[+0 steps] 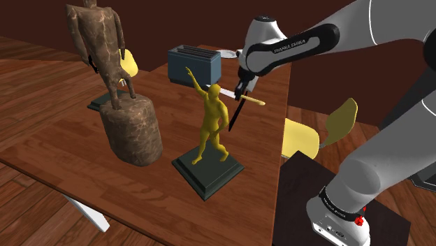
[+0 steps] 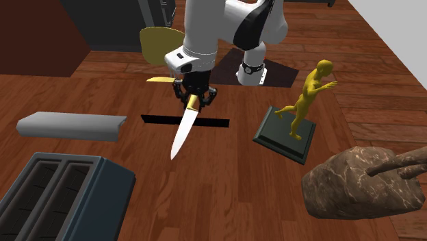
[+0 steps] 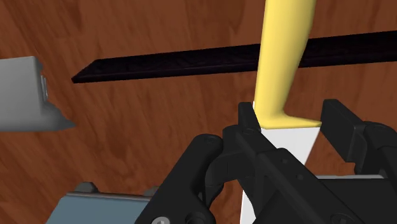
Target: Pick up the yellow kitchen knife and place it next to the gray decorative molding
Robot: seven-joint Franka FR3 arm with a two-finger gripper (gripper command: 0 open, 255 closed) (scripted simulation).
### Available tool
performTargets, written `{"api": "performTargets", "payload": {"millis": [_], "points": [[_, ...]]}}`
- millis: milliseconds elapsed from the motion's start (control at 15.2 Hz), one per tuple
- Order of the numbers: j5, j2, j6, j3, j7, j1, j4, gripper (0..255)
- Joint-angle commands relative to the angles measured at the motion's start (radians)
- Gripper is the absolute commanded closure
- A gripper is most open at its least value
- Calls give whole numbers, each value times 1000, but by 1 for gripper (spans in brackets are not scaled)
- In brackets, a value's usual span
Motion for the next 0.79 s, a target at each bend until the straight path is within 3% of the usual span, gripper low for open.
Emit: {"api": "performTargets", "payload": {"millis": [0, 726], "points": [[11, -10, -2, -32, -59, -18, -5, 255], [58, 15, 9, -208, -368, -123, 16, 255]]}}
